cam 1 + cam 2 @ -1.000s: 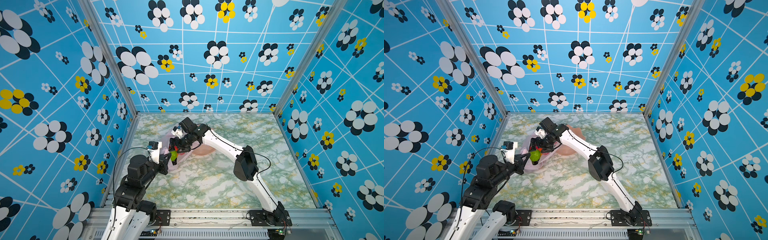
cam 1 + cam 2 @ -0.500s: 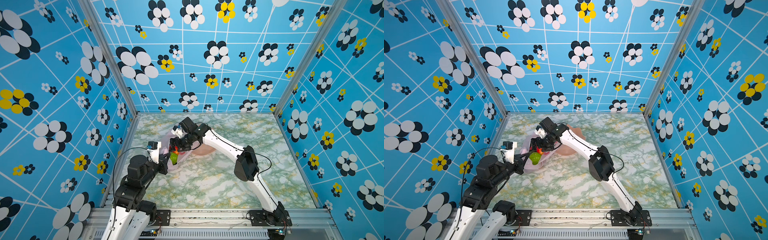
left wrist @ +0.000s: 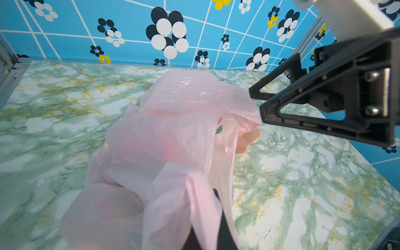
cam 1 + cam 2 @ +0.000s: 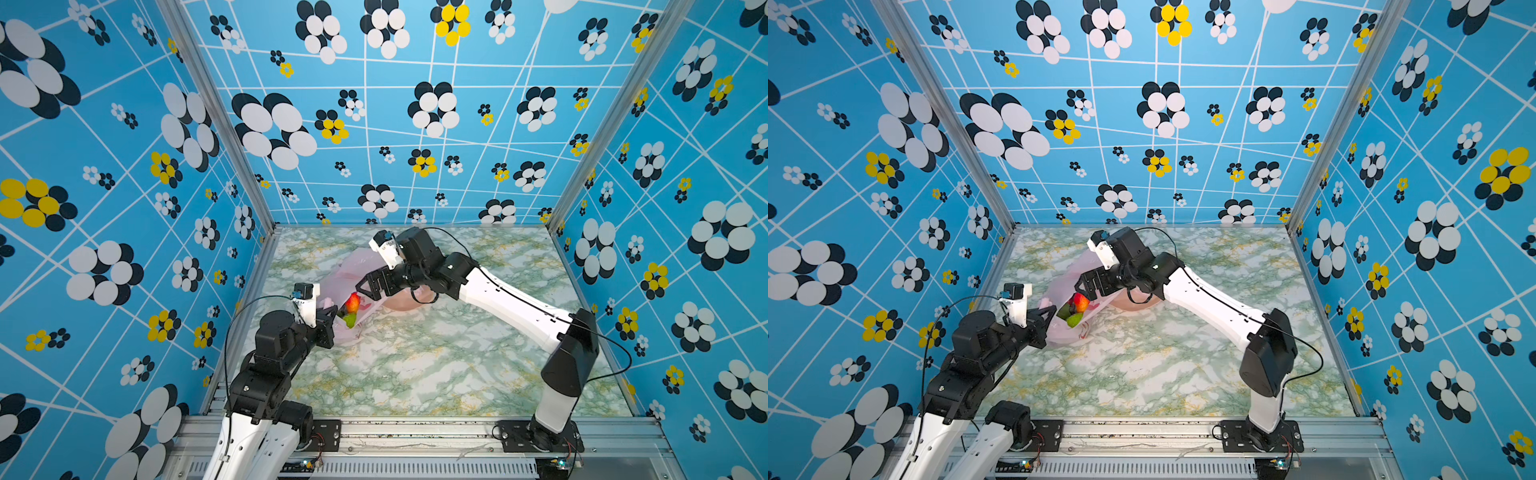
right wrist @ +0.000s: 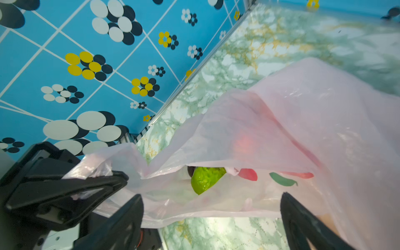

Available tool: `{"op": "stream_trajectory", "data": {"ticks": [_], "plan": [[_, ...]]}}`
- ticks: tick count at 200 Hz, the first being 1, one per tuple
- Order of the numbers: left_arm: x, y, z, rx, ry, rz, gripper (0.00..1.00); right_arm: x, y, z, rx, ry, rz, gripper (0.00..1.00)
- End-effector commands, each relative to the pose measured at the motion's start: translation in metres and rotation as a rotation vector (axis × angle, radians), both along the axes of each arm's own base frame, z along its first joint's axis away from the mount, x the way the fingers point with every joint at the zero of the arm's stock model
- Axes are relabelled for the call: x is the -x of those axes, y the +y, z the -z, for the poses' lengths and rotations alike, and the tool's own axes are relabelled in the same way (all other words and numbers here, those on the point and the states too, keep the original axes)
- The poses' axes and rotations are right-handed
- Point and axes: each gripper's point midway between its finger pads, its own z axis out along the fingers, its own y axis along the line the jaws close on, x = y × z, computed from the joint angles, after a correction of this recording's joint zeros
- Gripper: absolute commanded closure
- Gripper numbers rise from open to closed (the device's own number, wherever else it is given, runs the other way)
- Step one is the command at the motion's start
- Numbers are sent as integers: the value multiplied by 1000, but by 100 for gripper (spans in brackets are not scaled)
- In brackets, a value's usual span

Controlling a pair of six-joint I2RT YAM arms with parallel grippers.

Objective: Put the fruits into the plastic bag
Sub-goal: 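Open the right gripper and withdraw it from the bag, then grasp the bag handle farthest from the robot with the right gripper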

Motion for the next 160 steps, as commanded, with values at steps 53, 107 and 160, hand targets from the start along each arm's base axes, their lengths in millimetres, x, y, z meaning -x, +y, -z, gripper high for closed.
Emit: {"op": "stream_trajectory", "data": {"ticks": [53, 107, 160], "plan": [[0, 7, -1, -21, -6, -27, 100, -31, -68, -26, -100, -671, 218, 0], [-1, 7, 1, -24, 0, -31, 100, -54, -110, 29, 39, -516, 277, 1], [-1, 7, 1, -24, -1, -30, 100, -46, -113, 80, 117, -376, 210, 5]]}}
